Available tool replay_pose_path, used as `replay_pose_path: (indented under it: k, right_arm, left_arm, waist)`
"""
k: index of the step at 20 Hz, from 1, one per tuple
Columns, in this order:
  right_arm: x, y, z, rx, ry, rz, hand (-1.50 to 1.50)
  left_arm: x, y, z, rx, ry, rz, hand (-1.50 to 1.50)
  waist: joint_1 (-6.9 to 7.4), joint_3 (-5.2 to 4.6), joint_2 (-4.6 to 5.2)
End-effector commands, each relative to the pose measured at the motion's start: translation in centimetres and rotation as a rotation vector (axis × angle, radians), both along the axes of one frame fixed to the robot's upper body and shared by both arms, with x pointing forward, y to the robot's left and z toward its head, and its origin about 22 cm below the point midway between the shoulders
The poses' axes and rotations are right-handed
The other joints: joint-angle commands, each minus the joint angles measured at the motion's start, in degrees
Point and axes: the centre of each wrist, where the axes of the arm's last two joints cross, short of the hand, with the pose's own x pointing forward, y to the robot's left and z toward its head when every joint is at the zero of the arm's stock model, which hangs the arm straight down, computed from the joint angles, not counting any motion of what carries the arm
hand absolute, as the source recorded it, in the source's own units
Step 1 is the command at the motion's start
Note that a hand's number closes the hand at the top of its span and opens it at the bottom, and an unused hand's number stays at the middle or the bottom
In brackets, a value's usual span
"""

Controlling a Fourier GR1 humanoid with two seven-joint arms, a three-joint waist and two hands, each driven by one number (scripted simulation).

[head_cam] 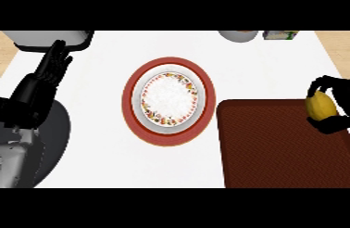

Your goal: Pick the lemon from the tray and place it in the plate

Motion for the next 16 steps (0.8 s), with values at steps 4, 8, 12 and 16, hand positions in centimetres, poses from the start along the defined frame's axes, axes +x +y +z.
replay_pose_path:
  k: [4,8,12,16]
  right_arm:
    - [-0.6,5.7,4.2,0.315,-0.136,0.229,1.50]
    - [-2.0,8.9,7.0,0.359,-0.126,0.310,1.50]
    - [-1.3,12.6,9.8,0.367,-0.115,0.330,1.50]
    - [0.2,18.1,7.4,0.371,-0.097,0.340,1.50]
  left_arm:
    - [-0.1,0.5,1.0,-0.008,0.004,0.011,0.00]
    - [-0.9,0.1,0.9,0.002,0.007,-0.009,0.00]
    - [0.1,-1.4,1.7,0.016,-0.003,-0.013,0.00]
    - [-0.4,-0.5,0.3,-0.001,0.014,-0.018,0.00]
  waist:
    - [-0.28,-0.03,-0.33]
    - [0.24,-0.01,-0.21]
    - [0.69,0.03,0.11]
    - [1.21,0.03,0.27]
